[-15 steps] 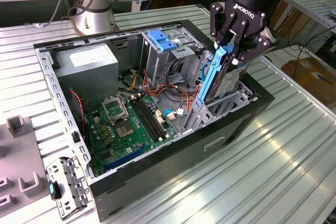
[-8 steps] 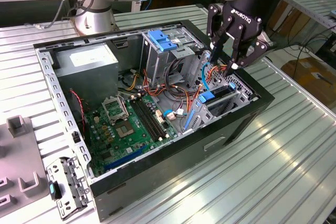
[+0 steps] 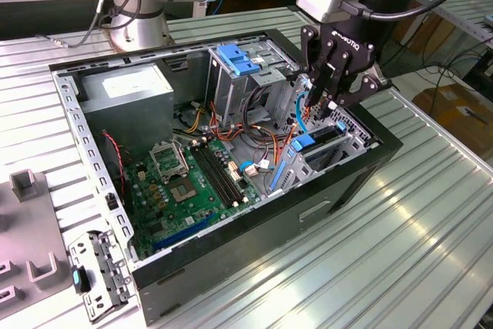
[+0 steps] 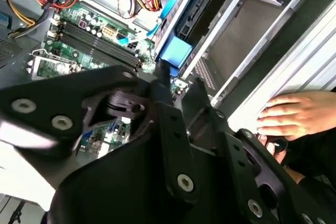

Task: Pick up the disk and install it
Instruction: 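Insert the disk into the insertion slot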

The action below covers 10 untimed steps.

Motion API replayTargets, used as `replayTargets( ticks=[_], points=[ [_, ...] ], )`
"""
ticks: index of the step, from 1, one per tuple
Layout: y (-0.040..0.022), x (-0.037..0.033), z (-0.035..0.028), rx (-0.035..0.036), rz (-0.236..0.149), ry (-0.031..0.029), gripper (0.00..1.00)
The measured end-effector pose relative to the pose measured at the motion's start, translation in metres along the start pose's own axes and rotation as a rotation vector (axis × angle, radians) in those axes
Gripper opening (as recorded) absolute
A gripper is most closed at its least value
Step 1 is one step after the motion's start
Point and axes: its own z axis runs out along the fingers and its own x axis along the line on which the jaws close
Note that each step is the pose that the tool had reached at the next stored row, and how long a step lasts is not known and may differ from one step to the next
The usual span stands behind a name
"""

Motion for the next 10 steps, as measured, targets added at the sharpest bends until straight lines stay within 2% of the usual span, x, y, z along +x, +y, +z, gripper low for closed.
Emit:
replayTargets(
  ticks=[3, 5, 6, 7, 10],
  points=[
    [-0.0053, -0.0004, 0.0076, 0.0000, -0.001, 0.0000, 0.18],
    [-0.0083, -0.0005, 0.0114, 0.0000, -0.001, 0.0000, 0.18],
    [-0.0098, -0.0006, 0.0134, 0.0000, -0.001, 0.0000, 0.12],
    [-0.0113, -0.0007, 0.0158, 0.0000, 0.000, 0.0002, 0.11],
    [-0.0143, -0.0009, 0.0214, 0.0000, -0.001, 0.0000, 0.11]
  ],
)
